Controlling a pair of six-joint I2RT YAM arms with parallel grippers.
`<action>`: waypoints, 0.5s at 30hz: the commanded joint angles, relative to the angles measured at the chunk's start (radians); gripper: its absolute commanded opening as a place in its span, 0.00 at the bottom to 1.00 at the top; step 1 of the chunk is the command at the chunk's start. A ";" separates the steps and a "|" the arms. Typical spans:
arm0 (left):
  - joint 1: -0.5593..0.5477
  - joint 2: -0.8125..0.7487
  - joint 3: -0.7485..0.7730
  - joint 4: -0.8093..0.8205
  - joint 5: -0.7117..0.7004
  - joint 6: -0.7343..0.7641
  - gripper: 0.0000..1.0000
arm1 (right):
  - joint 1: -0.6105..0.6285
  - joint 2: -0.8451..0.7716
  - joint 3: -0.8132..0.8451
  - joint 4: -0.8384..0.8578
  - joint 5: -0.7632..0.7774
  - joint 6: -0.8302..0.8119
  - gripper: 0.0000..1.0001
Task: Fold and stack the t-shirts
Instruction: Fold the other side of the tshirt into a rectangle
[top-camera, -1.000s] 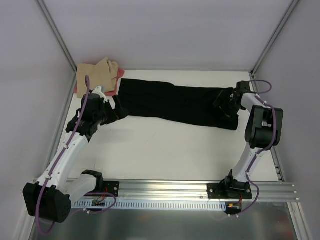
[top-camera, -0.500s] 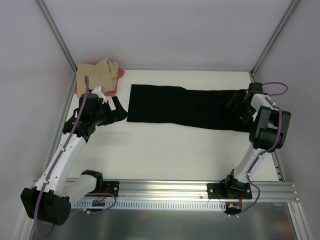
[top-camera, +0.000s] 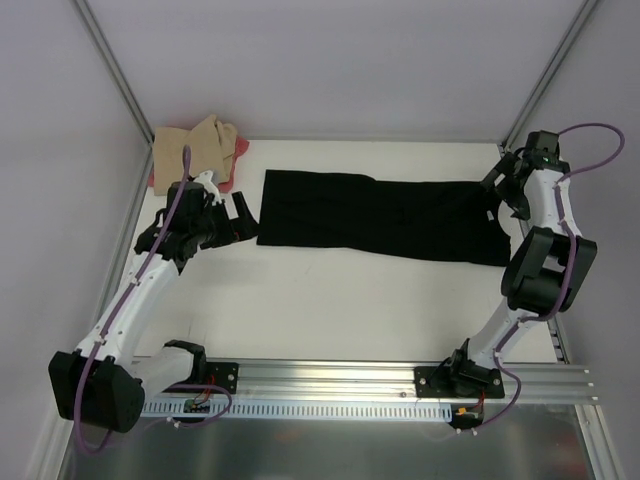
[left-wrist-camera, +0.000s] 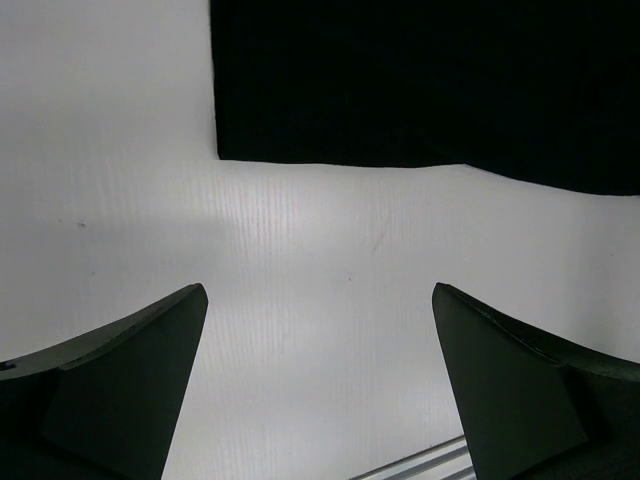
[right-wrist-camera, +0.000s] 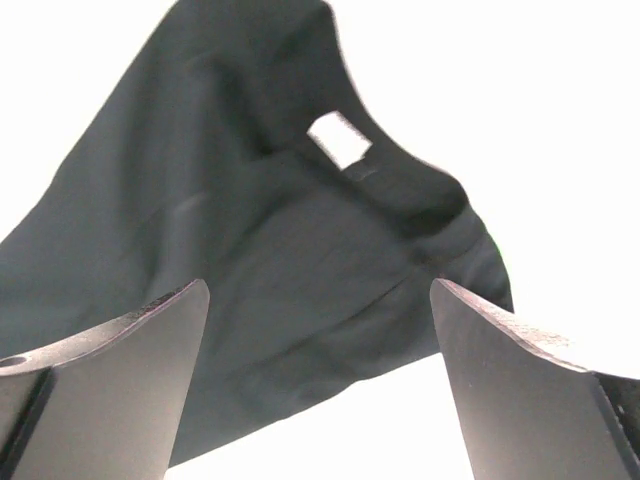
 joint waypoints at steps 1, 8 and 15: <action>-0.003 0.125 0.065 0.073 0.070 0.043 0.99 | 0.074 -0.153 0.004 -0.056 -0.142 -0.019 0.99; 0.017 0.592 0.361 0.022 0.159 0.109 0.99 | 0.232 -0.426 -0.278 -0.042 -0.390 -0.002 0.99; 0.021 0.846 0.473 0.112 0.309 0.103 0.99 | 0.266 -0.713 -0.514 -0.096 -0.439 -0.057 0.99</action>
